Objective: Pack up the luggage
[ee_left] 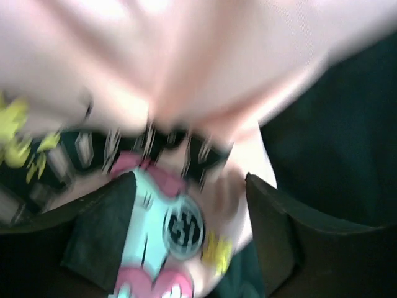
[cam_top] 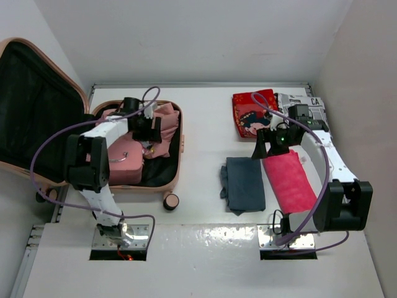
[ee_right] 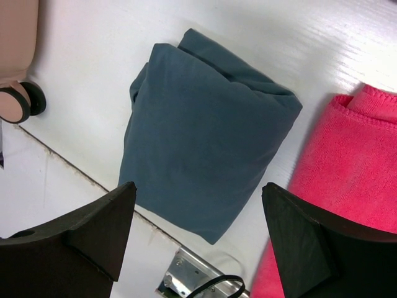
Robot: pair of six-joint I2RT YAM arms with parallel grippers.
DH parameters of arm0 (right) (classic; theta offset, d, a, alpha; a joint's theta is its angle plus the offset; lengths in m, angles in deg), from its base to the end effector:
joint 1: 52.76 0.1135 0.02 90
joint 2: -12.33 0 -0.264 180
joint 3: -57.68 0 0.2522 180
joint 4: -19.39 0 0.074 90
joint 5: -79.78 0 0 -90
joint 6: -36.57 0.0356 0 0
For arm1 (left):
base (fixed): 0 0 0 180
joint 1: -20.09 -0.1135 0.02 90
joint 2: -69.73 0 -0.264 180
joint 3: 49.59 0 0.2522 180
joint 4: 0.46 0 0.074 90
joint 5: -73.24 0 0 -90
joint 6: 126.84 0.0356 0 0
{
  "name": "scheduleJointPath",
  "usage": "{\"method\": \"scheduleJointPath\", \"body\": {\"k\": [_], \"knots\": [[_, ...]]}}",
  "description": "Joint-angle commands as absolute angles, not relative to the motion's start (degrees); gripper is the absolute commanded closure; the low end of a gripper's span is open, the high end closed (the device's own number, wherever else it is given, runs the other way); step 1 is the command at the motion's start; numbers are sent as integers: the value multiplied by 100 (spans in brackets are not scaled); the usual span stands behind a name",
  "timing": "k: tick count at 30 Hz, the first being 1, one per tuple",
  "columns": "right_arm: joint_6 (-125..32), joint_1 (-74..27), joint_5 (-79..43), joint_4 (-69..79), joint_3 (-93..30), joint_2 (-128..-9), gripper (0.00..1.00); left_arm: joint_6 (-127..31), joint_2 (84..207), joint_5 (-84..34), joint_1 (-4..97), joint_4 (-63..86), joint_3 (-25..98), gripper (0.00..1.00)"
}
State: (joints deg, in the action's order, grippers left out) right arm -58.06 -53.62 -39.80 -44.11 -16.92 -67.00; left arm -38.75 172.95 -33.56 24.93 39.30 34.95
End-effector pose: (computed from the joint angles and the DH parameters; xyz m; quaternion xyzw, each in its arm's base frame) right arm 0.2616 0.0136 0.2547 -0.0794 0.9474 0.2417 0.1944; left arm 0.3736 -0.0420 0.1976 0.0641 0.9507 -0.1562 0.2603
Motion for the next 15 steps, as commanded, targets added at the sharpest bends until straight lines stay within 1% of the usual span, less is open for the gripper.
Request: {"method": "scheduleJointPath", "body": {"k": [1,2,4,7,8,10,11,13,15], "knots": [[-5906,-5320,-4045,-4447,-1936,-6704,18,-3509,16301,-4223,2263,3819,3308,23],[-5915,-5328,-4054,-4438,-1927,-6704,18,-3456,16098,-4503,2263,3679,3307,22],[-5880,-5320,-4072,-4421,-1927,-6695,18,-3403,15616,-4559,2263,3328,3360,22],[-5783,-5328,-4089,-4351,-1918,-6686,18,-3350,15315,-4577,2263,2932,3491,25],[-5765,-5328,-4098,-4272,-1918,-6704,18,-3402,15253,-4498,2324,2817,3492,28],[-5652,-5320,-4054,-4141,-1892,-6669,19,-3403,15340,-4146,2491,2728,3553,29],[-5625,-5320,-4037,-4113,-1901,-6669,19,-3464,15436,-4050,2492,2728,3553,34],[-5529,-5328,-3949,-4035,-1936,-6686,19,-3604,15831,-3584,2650,2675,3606,39],[-5511,-5328,-3914,-4017,-1971,-6713,19,-3894,16095,-3391,2650,2413,3606,40]]}}
